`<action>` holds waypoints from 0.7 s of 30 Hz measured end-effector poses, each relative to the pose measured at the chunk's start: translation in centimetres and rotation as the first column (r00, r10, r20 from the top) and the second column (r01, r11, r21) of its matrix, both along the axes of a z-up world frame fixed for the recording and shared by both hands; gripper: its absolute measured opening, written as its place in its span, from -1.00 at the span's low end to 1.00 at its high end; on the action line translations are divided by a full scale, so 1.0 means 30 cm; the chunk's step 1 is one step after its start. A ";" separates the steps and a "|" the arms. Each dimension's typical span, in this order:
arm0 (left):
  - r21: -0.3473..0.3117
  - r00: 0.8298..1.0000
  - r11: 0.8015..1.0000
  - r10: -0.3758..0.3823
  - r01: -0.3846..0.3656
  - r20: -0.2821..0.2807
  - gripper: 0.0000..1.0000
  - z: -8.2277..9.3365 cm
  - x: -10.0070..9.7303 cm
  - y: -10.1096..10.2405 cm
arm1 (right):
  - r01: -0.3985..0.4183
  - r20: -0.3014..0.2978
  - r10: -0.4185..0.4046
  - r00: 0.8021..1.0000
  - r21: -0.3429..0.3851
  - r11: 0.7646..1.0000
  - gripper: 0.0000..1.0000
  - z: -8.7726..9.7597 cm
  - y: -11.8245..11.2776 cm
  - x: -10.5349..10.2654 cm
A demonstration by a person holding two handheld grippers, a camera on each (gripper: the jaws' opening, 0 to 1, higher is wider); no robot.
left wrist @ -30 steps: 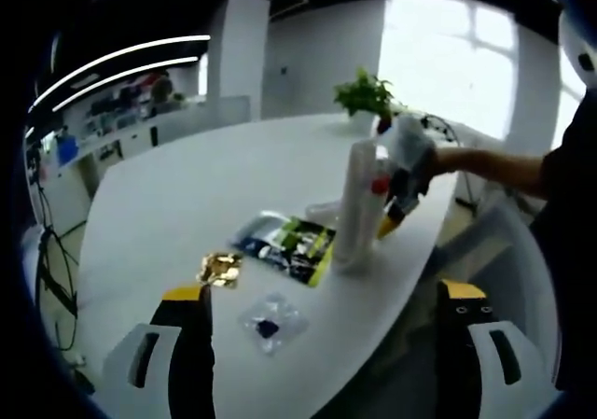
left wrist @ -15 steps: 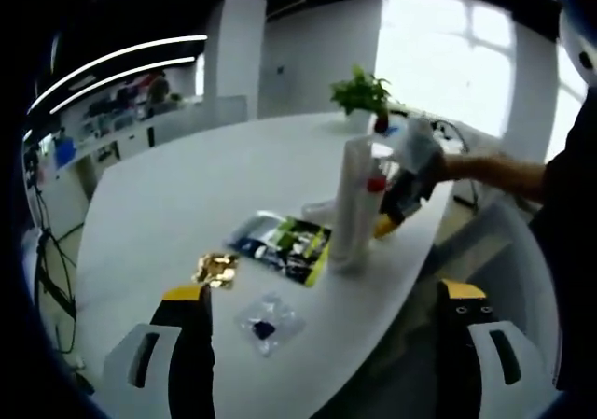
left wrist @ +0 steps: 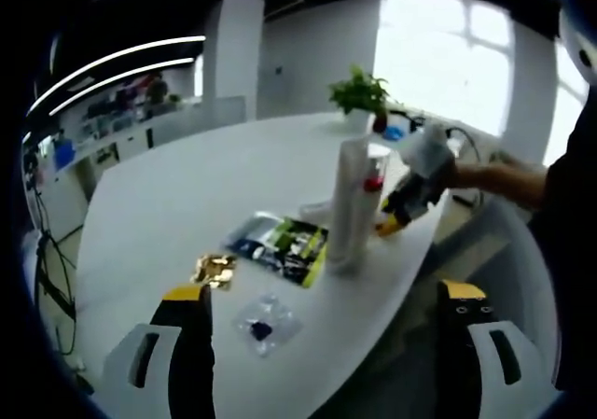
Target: Arrange the skincare products in the storage area until every visible bottle or jar stands upright without overlapping.
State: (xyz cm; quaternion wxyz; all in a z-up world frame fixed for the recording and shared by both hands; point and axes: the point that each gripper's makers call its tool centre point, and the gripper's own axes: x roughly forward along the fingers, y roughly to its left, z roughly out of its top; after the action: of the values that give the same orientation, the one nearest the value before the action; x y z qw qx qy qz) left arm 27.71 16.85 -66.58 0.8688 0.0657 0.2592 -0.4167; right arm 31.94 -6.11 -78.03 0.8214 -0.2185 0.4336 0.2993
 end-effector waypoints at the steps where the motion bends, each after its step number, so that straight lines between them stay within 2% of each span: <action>1: -0.003 1.000 1.000 -0.004 0.004 -0.001 0.94 0.001 0.000 -0.005 | 0.008 0.000 -0.008 1.000 -0.001 1.000 -0.58 0.000 -0.008 -0.005; 10: -0.006 1.000 1.000 -0.026 0.026 0.004 0.94 0.006 0.000 -0.034 | 0.023 0.025 -0.023 0.999 -0.017 1.000 -0.58 0.003 -0.035 -0.027; 21: -0.012 1.000 1.000 -0.028 0.028 -0.005 0.94 0.003 -0.008 -0.032 | 0.043 0.045 -0.042 0.998 -0.012 0.999 -0.59 0.011 -0.057 -0.082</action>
State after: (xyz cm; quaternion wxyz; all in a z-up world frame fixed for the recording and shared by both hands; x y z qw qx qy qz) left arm 27.46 15.88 -66.48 0.8626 0.0633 0.2581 -0.4305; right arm 29.49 -7.82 -77.71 0.8357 -0.2212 0.4215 0.2738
